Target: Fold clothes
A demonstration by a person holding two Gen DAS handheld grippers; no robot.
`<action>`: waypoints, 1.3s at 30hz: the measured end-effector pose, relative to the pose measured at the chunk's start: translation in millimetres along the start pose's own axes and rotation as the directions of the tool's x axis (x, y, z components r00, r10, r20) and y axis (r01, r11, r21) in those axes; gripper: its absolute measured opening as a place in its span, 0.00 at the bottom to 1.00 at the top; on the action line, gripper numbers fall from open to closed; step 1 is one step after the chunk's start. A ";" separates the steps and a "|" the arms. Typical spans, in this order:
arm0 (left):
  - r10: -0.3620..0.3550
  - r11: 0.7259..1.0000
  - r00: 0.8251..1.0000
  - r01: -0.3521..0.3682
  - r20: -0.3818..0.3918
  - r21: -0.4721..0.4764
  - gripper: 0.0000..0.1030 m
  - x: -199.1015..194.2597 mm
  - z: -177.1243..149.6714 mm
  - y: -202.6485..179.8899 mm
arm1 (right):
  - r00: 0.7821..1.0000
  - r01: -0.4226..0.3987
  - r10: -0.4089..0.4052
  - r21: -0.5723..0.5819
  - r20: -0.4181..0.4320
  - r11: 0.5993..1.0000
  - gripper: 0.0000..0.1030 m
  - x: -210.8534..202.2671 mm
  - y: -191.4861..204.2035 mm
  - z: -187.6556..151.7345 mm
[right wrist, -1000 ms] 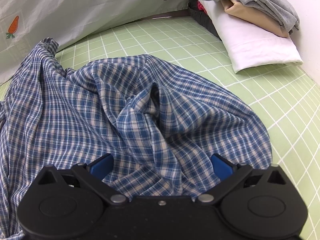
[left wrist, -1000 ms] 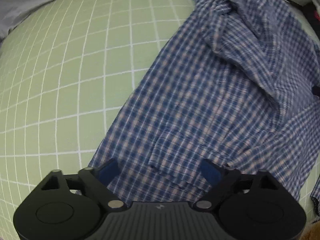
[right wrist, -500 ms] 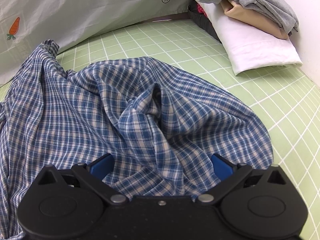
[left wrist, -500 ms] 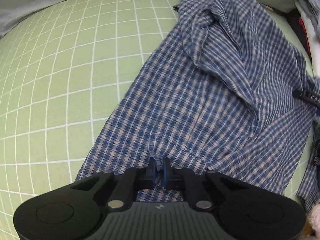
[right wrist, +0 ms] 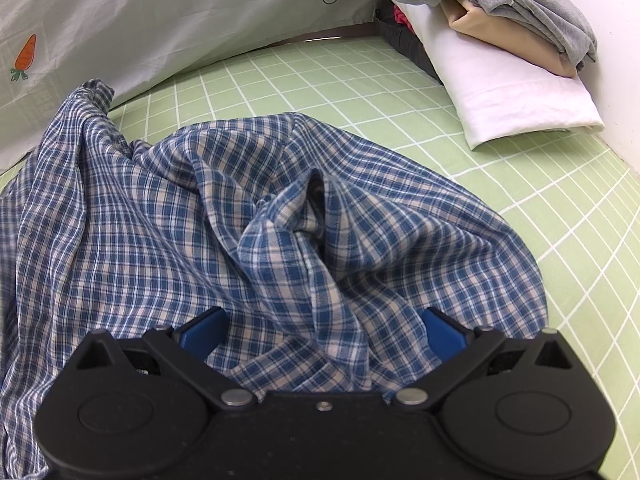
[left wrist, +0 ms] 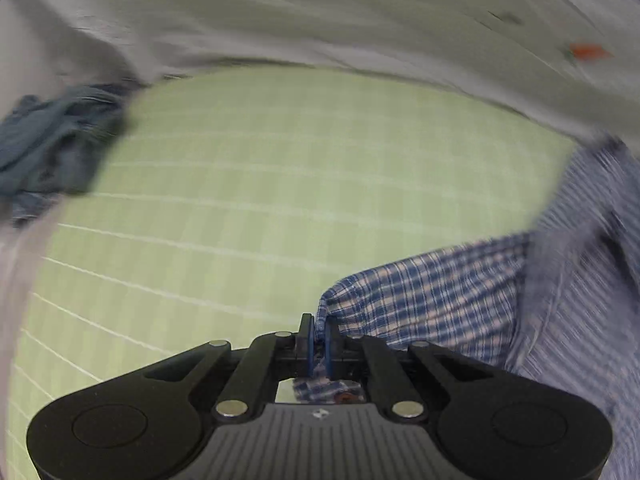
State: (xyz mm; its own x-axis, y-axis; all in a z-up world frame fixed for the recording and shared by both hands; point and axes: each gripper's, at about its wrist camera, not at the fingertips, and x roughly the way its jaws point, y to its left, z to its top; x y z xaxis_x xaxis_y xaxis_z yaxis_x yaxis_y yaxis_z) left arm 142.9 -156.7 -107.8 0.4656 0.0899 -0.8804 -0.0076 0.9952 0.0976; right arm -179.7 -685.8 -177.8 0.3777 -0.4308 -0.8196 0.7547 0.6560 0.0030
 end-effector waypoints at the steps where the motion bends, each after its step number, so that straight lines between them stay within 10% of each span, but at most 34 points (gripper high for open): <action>1: 0.046 0.998 0.999 -0.045 0.024 -0.033 0.05 1.9 8.6 16.6 | 1.000 0.001 -0.001 0.002 -0.005 1.000 1.00 0.0 0.4 0.5; 6: 0.134 0.982 0.989 -0.124 0.058 -0.142 0.13 -5.1 29.5 79.3 | 0.999 0.010 -0.009 0.017 -0.052 1.000 1.00 2.6 1.1 9.7; 14: -0.023 0.985 0.999 0.030 0.041 -0.168 0.56 11.9 -0.4 55.5 | 0.998 -0.016 0.013 -0.038 -0.067 0.999 1.00 21.0 16.2 36.4; 28: -0.048 0.960 0.998 0.054 0.028 -0.275 0.72 -7.1 -20.2 9.9 | 0.984 -0.043 0.121 -0.488 0.128 0.872 0.92 76.9 169.1 158.0; 39: -0.185 0.972 0.979 0.195 0.087 -0.129 0.85 -66.5 -57.0 -71.6 | 0.984 -0.173 0.178 -0.404 -0.024 0.898 1.00 -21.0 150.9 13.1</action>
State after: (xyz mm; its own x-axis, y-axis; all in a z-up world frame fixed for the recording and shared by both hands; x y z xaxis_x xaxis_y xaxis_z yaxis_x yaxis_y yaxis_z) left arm 62.0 -231.7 -82.7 0.5343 -0.0994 -0.8394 -0.0309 0.9901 -0.1369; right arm -66.7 -585.9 -152.6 0.4932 -0.2919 -0.8195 0.3959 0.9141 -0.0873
